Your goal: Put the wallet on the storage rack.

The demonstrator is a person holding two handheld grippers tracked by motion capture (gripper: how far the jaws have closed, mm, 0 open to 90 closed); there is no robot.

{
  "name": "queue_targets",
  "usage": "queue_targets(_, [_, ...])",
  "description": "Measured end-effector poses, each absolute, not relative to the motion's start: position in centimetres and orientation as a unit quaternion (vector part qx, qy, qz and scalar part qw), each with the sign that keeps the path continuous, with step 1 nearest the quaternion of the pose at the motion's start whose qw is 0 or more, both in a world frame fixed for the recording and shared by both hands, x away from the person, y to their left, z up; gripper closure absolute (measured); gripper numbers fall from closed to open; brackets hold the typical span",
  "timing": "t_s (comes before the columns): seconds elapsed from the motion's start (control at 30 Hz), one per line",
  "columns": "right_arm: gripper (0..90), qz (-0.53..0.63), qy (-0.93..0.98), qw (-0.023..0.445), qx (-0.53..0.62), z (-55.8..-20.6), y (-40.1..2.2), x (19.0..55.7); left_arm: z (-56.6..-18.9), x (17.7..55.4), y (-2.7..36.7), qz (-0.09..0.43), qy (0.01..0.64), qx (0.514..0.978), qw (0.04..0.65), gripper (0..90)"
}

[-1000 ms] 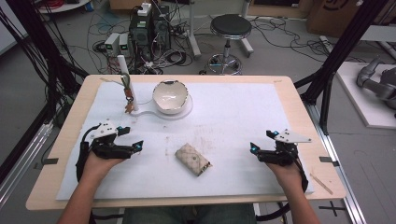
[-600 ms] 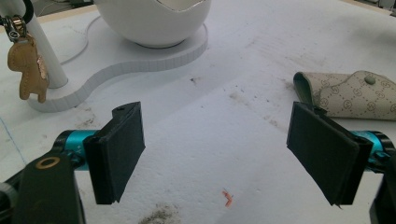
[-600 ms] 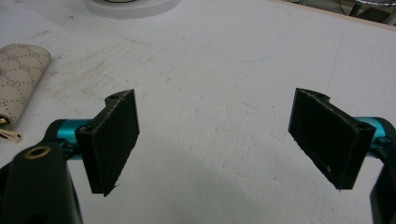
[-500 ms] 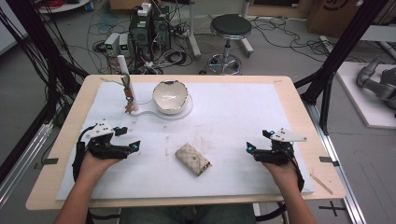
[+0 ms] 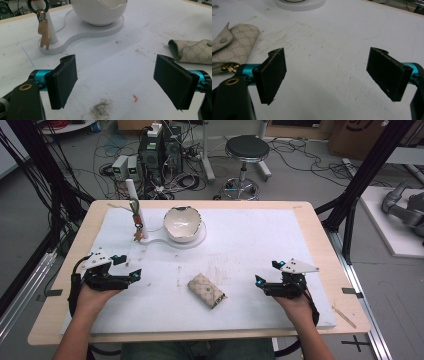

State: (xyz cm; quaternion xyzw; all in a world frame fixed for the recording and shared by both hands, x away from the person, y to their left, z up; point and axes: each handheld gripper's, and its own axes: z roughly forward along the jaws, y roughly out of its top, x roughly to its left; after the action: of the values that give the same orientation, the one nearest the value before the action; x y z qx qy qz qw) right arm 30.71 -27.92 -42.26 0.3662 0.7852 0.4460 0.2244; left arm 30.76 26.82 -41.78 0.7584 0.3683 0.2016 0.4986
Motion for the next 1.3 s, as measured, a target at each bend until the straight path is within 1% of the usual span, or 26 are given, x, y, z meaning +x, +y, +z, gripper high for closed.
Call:
queue_targets(0.1, [16.4, 0.448, 0.786, 0.222, 0.363, -42.2, -27.4, 30.7, -41.8, 30.6, 27.0, 0.204, 0.368, 0.760, 0.496, 19.1])
queue_targets(0.43, [16.4, 0.445, 0.809, 0.202, 0.327, -42.2, -23.7, 31.0, -42.0, 29.2, 28.7, 0.211, 0.385, 0.752, 0.492, 19.1])
queue_targets(0.83, [16.4, 0.444, 0.828, 0.153, 0.305, -42.3, -18.9, 30.2, -42.2, 28.2, 29.9, 0.214, 0.396, 0.749, 0.485, 19.1])
queue_targets(0.97, [16.4, 0.432, 0.840, 0.141, 0.295, -42.7, -17.0, 29.8, -42.3, 28.1, 30.1, 0.215, 0.398, 0.750, 0.483, 19.1])
queue_targets(1.3, [16.4, 0.400, 0.864, 0.121, 0.279, -43.9, -14.2, 29.4, -42.4, 28.0, 30.1, 0.215, 0.398, 0.751, 0.480, 19.1])
